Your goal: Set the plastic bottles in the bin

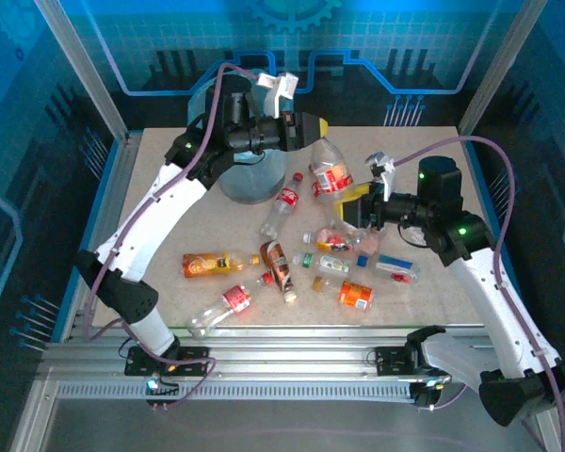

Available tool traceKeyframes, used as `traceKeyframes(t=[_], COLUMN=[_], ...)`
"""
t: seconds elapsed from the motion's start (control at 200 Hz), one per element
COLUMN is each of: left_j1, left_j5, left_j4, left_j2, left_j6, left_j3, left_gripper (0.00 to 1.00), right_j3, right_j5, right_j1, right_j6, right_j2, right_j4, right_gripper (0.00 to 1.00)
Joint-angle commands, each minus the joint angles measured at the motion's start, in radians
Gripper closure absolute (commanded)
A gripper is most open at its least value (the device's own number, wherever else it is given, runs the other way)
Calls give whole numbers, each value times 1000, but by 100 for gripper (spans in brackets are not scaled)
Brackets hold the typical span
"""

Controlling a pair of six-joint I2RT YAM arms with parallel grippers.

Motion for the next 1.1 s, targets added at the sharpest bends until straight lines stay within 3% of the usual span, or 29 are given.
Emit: traceKeyframes(t=[0.0,0.14,0.295,0.37,0.52,0.65,0.865,1.096], left_j1=[-4,-5,-3,2,60,177,349,407], left_j5=[-22,-58,-143,-216,-355,-478,-521,-572], left_j4=[0,-7,-1,10,8,-22,5,34], left_j2=[-5,-19,-45,-65,-84,-46,84,263], left_j6=[23,23,52,87,157,165,141,207], left_j3=[19,17,20,31,100,214,402,531], left_gripper=[80,99,100,100,100,100,100,100], right_j3=[28,36,53,64,114,183,256,262], right_j5=[-15,30,137,202,364,479,513,537], right_j1=[19,26,30,32,52,68,95,164], right_j6=[-16,0,27,47,56,38,2,16], right_j2=[4,-2,-27,-40,-39,-10,59,145], right_j4=[-26,-28,-21,-16,-31,-51,-55,-22], right_gripper=[55,46,17,7,5,5,7,9])
